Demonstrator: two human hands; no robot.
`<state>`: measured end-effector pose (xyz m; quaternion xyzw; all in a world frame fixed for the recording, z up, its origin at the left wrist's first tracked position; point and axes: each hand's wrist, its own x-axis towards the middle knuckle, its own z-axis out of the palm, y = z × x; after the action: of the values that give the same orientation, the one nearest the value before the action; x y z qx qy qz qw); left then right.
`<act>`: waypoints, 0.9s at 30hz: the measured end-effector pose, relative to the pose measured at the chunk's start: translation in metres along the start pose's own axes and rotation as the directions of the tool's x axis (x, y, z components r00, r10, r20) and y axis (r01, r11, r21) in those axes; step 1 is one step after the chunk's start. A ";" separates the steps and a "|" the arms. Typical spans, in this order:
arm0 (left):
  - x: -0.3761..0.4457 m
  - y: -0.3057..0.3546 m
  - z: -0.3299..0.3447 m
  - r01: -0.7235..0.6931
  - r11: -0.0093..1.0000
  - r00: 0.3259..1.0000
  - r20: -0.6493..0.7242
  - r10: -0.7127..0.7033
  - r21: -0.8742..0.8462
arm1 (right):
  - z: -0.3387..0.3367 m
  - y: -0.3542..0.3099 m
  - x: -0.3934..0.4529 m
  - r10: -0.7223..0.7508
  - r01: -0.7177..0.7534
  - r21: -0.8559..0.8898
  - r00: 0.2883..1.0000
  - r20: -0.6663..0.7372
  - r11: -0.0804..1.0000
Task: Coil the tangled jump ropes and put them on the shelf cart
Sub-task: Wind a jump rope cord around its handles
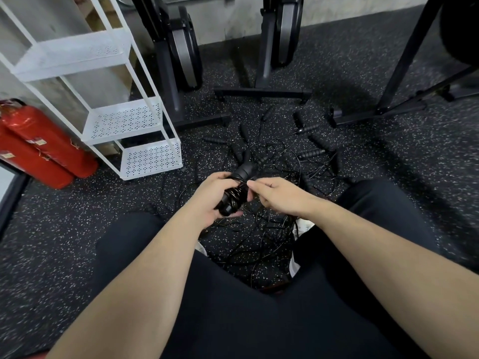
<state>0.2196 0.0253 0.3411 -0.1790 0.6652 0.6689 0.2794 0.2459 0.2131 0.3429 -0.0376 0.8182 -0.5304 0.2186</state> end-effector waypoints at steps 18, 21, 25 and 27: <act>-0.024 0.014 -0.004 0.170 0.890 0.965 0.253 -0.064 -0.422 | -0.002 -0.004 -0.002 0.002 -0.001 0.019 1.000 -0.022 1.000; -0.027 0.015 -0.003 0.163 0.914 0.966 0.250 -0.071 -0.371 | -0.002 -0.006 -0.005 -0.019 0.020 0.047 1.000 -0.015 0.999; -0.029 0.017 0.000 0.166 0.923 0.970 0.226 -0.089 -0.348 | -0.002 -0.006 -0.005 -0.066 0.067 0.031 0.997 -0.037 0.997; -0.029 0.018 0.000 0.158 0.917 0.974 0.209 -0.085 -0.365 | -0.001 -0.004 -0.005 -0.076 0.077 0.029 0.996 -0.049 0.997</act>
<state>0.2307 0.0223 0.3731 -0.2067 0.4813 0.7799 0.3425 0.2488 0.2138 0.3488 -0.0528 0.8128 -0.5518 0.1791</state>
